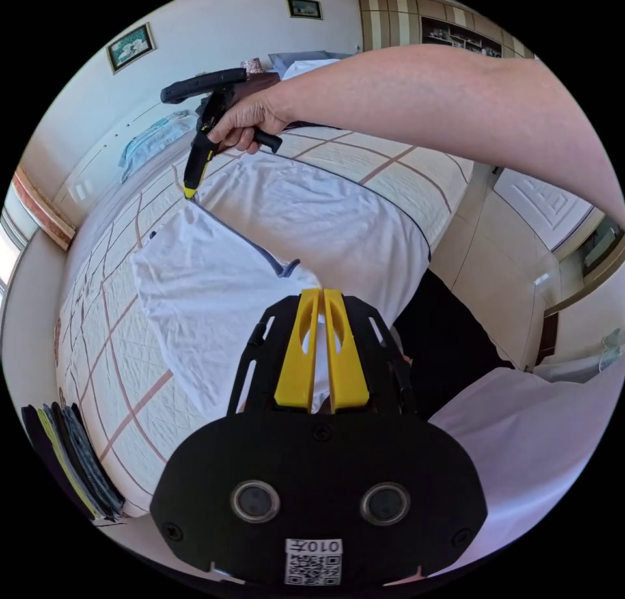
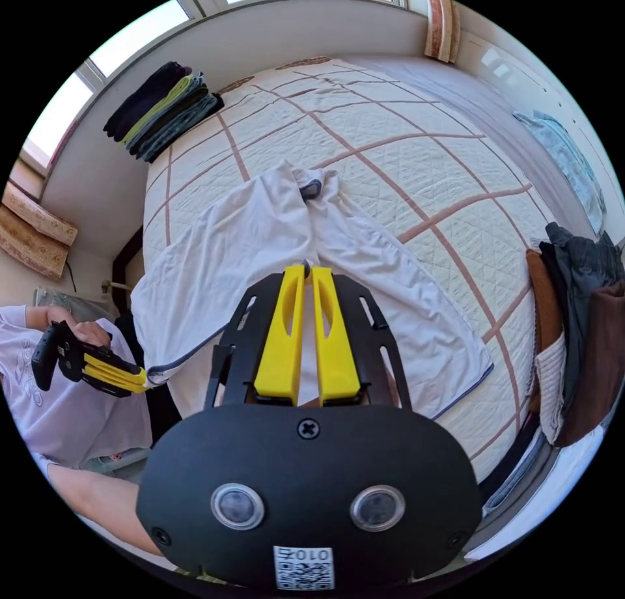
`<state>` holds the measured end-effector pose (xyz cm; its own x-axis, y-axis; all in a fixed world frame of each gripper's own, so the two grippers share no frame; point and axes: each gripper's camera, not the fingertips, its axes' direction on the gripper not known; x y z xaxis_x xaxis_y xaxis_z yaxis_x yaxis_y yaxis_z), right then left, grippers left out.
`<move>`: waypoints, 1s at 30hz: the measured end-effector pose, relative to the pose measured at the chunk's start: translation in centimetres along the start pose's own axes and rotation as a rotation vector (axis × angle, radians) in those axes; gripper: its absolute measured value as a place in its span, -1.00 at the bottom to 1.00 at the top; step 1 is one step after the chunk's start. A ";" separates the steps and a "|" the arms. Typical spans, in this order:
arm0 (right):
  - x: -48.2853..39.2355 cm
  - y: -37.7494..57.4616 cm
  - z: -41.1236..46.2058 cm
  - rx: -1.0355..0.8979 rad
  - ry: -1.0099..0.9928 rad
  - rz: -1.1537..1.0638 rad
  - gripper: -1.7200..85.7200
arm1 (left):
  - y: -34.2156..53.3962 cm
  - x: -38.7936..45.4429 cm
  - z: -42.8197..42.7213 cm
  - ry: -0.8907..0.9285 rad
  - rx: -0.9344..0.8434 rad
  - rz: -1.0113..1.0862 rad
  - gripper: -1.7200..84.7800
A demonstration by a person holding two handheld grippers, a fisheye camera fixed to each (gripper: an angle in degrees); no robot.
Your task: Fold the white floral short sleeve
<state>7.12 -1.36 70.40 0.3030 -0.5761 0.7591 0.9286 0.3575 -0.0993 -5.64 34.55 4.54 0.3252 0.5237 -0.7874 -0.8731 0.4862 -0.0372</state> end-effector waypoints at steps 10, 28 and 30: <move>-0.3 3.8 2.3 0.046 0.002 0.039 -0.90 | -2.3 0.9 1.8 -0.027 -0.026 0.040 -0.95; -12.4 15.1 4.2 0.274 -0.045 0.003 -0.79 | 1.8 -5.0 2.4 0.043 0.017 -0.027 -0.90; -14.2 14.9 7.6 0.143 -0.006 -0.013 -0.74 | 1.8 -6.2 4.1 0.058 -0.033 -0.018 -0.89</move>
<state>14.99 17.70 63.04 0.2893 -0.5772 0.7636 0.8922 0.4516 0.0034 -7.73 35.06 11.87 0.3200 0.4728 -0.8210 -0.8789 0.4717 -0.0710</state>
